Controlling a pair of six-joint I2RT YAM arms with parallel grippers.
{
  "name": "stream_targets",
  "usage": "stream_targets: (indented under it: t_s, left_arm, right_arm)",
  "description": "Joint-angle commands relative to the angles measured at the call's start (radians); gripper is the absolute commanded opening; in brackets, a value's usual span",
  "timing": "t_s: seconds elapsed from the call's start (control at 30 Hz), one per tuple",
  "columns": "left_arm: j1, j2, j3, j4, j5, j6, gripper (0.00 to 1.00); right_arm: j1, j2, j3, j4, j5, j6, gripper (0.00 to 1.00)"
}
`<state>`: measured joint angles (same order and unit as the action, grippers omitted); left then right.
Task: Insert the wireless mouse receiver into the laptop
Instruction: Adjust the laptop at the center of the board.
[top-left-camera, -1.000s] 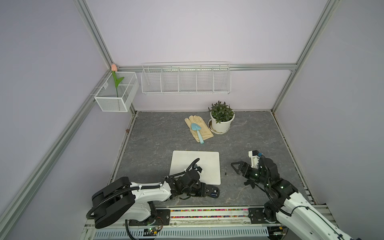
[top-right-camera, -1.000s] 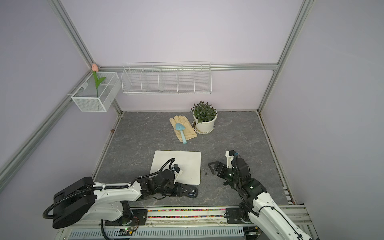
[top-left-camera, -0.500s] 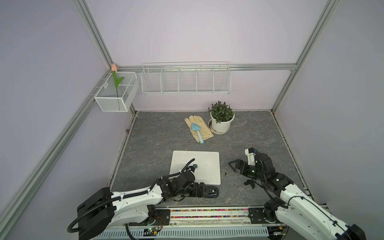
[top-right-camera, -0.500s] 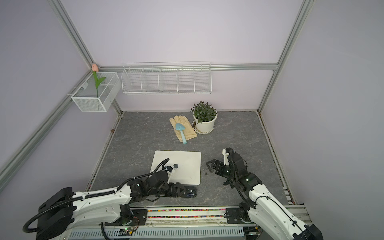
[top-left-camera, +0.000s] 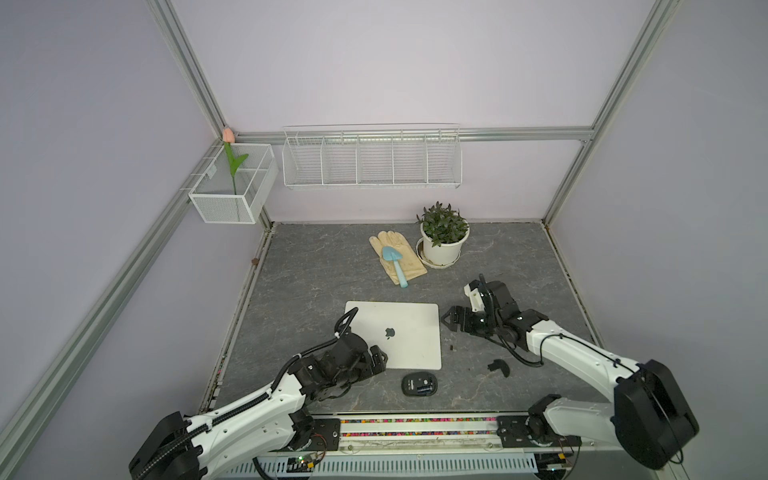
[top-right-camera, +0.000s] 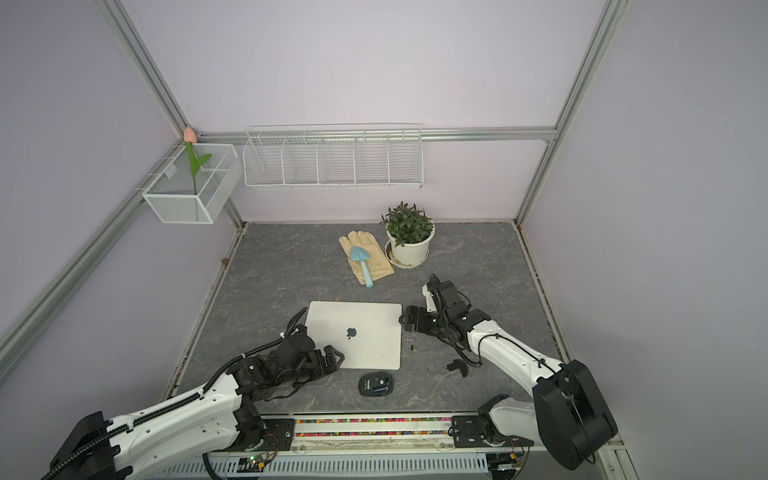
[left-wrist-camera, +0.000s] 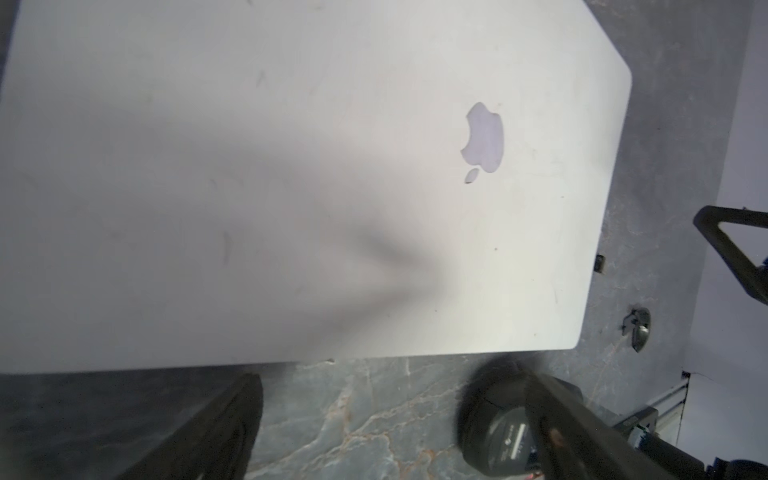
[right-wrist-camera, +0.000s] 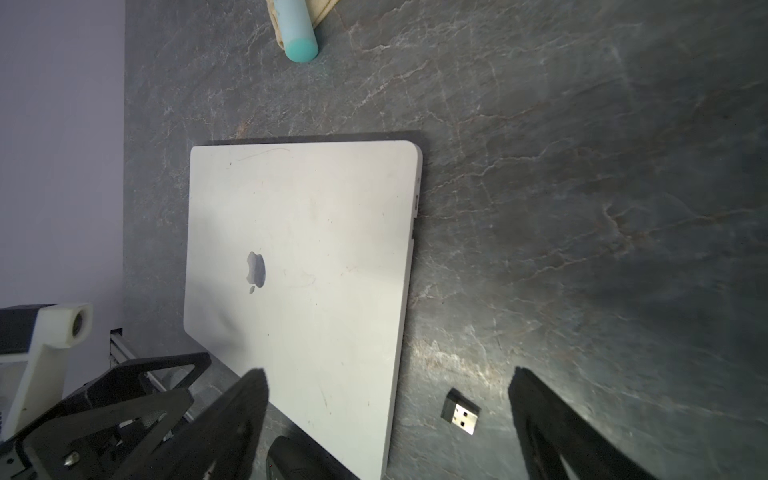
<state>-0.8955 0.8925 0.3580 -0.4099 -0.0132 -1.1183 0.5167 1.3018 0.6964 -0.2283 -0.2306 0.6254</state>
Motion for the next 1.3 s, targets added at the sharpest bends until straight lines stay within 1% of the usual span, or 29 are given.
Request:
stream_targets:
  t_s: [0.0, 0.17, 0.33, 0.53, 0.63, 0.7, 0.73, 0.77, 0.9, 1.1, 1.2, 1.27]
  left_arm:
    - [0.014, 0.032, -0.016, -0.025, -0.043, -0.101, 1.0]
    - [0.039, 0.081, -0.028, 0.017, -0.058, -0.154, 0.99]
    - [0.085, 0.121, -0.018, 0.059, -0.084, -0.136, 0.99]
    - [0.215, 0.131, -0.004, 0.072, -0.1, -0.043, 0.99]
    - [0.302, 0.144, -0.002, 0.103, -0.09, 0.01, 0.99]
    - [0.355, 0.173, 0.004, 0.135, -0.072, 0.026, 0.99]
    - [0.371, 0.188, 0.01, 0.149, -0.064, 0.068, 0.99]
    - [0.388, 0.211, 0.019, 0.165, -0.058, 0.083, 0.99]
    - [0.412, 0.309, 0.069, 0.216, -0.045, 0.13, 0.99]
    - [0.417, 0.463, 0.144, 0.289, 0.012, 0.152, 0.98]
    - [0.417, 0.514, 0.188, 0.275, 0.032, 0.168, 0.98]
    - [0.418, 0.516, 0.196, 0.27, 0.029, 0.172, 0.98]
  right_arm:
    - [0.022, 0.079, 0.053, 0.049, -0.028, -0.033, 0.93]
    - [0.041, 0.198, 0.093, 0.1, -0.049, -0.03, 0.91]
    - [0.072, 0.283, 0.116, 0.139, -0.074, -0.028, 0.87]
    - [0.109, 0.341, 0.124, 0.173, -0.09, -0.008, 0.8]
    - [0.129, 0.35, 0.124, 0.2, -0.098, 0.003, 0.76]
    - [0.144, 0.355, 0.124, 0.214, -0.107, 0.012, 0.75]
    - [0.151, 0.358, 0.124, 0.219, -0.109, 0.016, 0.74]
    - [0.158, 0.359, 0.125, 0.223, -0.111, 0.02, 0.74]
    - [0.182, 0.357, 0.122, 0.226, -0.116, 0.032, 0.73]
    - [0.204, 0.32, 0.084, 0.257, -0.11, 0.06, 0.72]
    - [0.204, 0.302, 0.082, 0.238, -0.104, 0.048, 0.72]
    - [0.202, 0.285, 0.095, 0.195, -0.096, 0.024, 0.73]
